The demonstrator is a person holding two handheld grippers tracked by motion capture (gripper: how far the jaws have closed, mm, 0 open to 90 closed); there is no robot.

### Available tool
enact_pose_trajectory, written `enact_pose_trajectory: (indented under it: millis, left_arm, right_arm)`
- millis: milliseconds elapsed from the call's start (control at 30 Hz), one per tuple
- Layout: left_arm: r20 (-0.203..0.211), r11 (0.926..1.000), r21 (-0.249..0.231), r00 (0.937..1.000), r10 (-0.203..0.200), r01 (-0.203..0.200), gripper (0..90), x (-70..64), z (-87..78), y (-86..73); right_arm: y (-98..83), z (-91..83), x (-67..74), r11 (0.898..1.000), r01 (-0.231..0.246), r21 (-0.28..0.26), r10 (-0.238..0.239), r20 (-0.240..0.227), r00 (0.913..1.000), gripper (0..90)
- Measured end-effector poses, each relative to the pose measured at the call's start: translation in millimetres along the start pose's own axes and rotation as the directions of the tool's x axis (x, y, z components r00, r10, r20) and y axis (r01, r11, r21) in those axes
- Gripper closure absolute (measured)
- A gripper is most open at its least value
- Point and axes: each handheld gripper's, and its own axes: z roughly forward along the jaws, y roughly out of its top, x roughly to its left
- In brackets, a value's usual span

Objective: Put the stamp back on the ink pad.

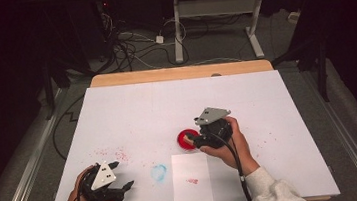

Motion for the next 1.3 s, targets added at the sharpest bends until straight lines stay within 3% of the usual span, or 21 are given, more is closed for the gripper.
enact_pose_trajectory:
  millis: [133,233,400,500,667,1033,1167,1300]
  left_arm:
    - [0.001,1.0000,0.000,1.0000,0.000,0.000,20.5,-0.3,0.1,0.4]
    - [0.000,1.0000,0.002,1.0000,0.001,-0.001,20.4,-0.3,0.3,0.6]
    - [0.001,1.0000,0.000,1.0000,0.000,0.000,20.5,-0.1,0.5,0.4]
    - [0.001,1.0000,0.000,1.0000,0.000,0.000,20.5,-0.3,0.3,0.8]
    - [0.000,1.0000,0.000,1.0000,-0.001,0.001,20.4,-0.3,0.5,1.2]
    - [0.003,1.0000,-0.001,1.0000,0.003,-0.003,20.5,-0.4,1.5,2.5]
    - [-0.001,1.0000,-0.005,1.0000,0.003,-0.003,20.5,0.2,1.3,2.9]
    - [0.002,1.0000,-0.007,1.0000,0.001,-0.001,20.3,-0.5,1.6,3.5]
  right_arm:
    - [3.8,-12.6,1.4,0.999,0.018,-0.049,-0.017,0.030,0.9994,37.1]
    - [4.8,-21.8,0.3,0.996,0.006,-0.092,-0.002,0.041,0.9991,34.1]
    - [4.0,-35.5,-0.3,0.992,0.012,-0.127,-0.004,0.064,0.9979,30.6]
    - [3.6,-42.9,1.7,0.991,0.027,-0.133,-0.012,0.110,0.9938,28.3]
    - [-0.2,-56.4,3.2,0.985,0.045,-0.168,-0.026,0.115,0.9930,25.4]
    - [-18.9,-77.2,-1.8,0.986,0.041,-0.161,-0.011,0.180,0.9837,19.2]
    - [-27.8,-80.1,-2.1,0.989,0.046,-0.141,-0.014,0.218,0.9758,18.2]
    - [-39.0,-82.6,-3.9,0.989,0.035,-0.144,-0.003,0.216,0.9764,18.2]
